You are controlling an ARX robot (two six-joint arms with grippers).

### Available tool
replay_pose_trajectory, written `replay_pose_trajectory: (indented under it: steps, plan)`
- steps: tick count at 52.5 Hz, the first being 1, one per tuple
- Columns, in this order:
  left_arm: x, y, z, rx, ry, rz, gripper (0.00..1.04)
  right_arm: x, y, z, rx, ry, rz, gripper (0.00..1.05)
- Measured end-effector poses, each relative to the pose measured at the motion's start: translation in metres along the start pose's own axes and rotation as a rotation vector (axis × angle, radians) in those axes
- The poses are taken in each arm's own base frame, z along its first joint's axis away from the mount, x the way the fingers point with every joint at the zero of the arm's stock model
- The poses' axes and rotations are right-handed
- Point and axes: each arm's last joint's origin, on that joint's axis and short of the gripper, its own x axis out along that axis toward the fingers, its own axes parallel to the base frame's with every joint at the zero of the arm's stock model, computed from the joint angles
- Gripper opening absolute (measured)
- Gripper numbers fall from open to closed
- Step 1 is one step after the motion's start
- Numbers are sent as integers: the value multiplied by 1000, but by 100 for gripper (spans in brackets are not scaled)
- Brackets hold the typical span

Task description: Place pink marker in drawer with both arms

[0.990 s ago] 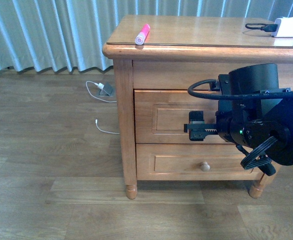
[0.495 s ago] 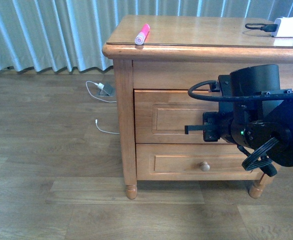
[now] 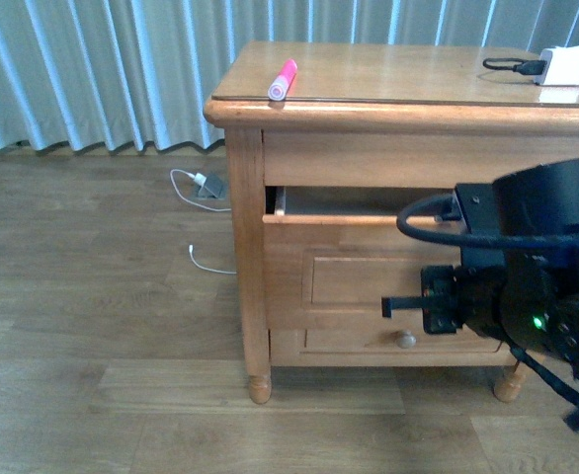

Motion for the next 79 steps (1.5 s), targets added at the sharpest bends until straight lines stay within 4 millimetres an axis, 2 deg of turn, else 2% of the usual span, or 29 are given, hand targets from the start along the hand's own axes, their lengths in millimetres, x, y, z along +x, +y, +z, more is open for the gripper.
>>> replay_pose_trajectory:
  steps: [14,21,37,40,51,60,68,79]
  plan:
    - [0,0,0,0,0,0,99,-56,-2,-34,28,70,23,23]
    - [0,0,0,0,0,0,99,-78,-2,-39,44,68,25,44]
    - [0,0,0,0,0,0,99,-142,-11,-26,113,11,70,92]
    - [0,0,0,0,0,0,99,-155,-15,-21,125,-16,70,98]
    - [0,0,0,0,0,0,99,-214,-23,-2,149,-157,121,96]
    - [0,0,0,0,0,0,99,-255,-31,-7,155,-229,154,96]
    - [0,0,0,0,0,0,99,-271,-38,-15,169,-282,130,96]
    - [0,0,0,0,0,0,99,-271,-38,-16,169,-281,130,96]
